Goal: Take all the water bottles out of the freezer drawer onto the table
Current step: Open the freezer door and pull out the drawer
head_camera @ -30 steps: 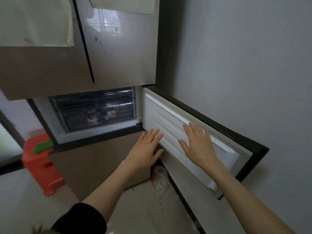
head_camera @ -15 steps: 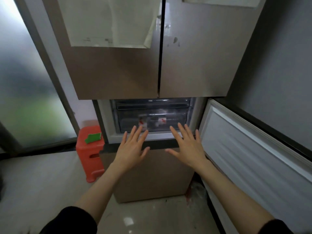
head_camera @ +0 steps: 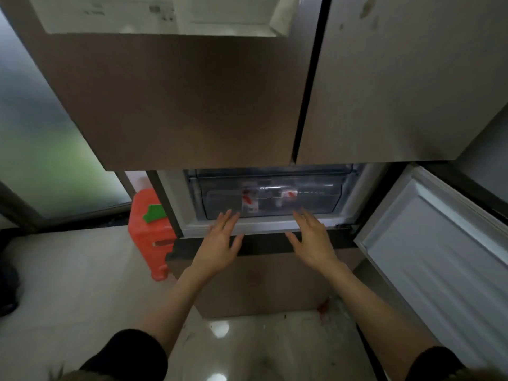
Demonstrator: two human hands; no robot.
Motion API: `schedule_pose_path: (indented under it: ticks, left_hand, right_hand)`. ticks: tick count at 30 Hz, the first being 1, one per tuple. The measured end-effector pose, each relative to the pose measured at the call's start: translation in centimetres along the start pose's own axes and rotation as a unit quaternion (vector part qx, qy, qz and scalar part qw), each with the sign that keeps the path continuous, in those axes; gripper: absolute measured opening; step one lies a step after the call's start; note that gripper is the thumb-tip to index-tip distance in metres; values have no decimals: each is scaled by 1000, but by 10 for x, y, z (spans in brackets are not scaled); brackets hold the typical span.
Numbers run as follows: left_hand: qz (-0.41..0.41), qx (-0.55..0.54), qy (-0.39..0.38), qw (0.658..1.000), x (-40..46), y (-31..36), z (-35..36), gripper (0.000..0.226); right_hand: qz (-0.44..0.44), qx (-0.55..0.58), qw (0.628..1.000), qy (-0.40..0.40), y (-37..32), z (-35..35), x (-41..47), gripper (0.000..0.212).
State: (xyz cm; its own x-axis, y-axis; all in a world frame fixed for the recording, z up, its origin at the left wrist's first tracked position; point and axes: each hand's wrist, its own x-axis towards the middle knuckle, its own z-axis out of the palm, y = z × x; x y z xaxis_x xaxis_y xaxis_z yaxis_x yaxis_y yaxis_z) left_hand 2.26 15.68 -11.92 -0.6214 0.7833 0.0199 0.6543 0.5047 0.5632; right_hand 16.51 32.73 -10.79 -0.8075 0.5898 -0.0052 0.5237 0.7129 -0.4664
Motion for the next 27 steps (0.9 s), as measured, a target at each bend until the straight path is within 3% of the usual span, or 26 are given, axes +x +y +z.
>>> schedule_pose_path:
  ticks: [2, 4, 6, 7, 9, 10, 12, 17, 20, 27]
  left_hand:
    - [-95, -190, 30, 977, 22, -1, 10, 52]
    - [-195, -365, 58, 909, 42, 0, 17, 49]
    - [-258, -543, 73, 796, 60, 2, 20, 48]
    - [-275, -620, 81, 730, 68, 2, 19, 48]
    - [-285, -725, 104, 618, 81, 4, 14, 47]
    - [-282, -752, 115, 584, 87, 4, 10, 48]
    - [-270, -780, 122, 552, 96, 4, 6, 52]
    - [-263, -828, 129, 478, 112, 4, -5, 58]
    - [-270, -845, 135, 442, 116, 5, -5, 59]
    - [-269, -845, 107, 450, 114, 7, -16, 56]
  right_hand:
    - [111, 247, 963, -13, 3, 5, 20, 52]
    - [228, 492, 839, -38, 7, 6, 38, 45]
    - [278, 664, 693, -44, 14, 4, 55, 34]
    - [293, 719, 630, -36, 18, 2, 65, 28]
    - [308, 792, 527, -17, 25, -3, 83, 36]
    - [307, 817, 487, -9, 29, -5, 90, 44]
    - [296, 854, 428, 1, 34, -8, 103, 53]
    - [288, 882, 374, 12, 34, -14, 119, 55]
    - [286, 884, 369, 8, 34, -15, 122, 57]
    - [288, 863, 415, 12, 24, -19, 123, 55]
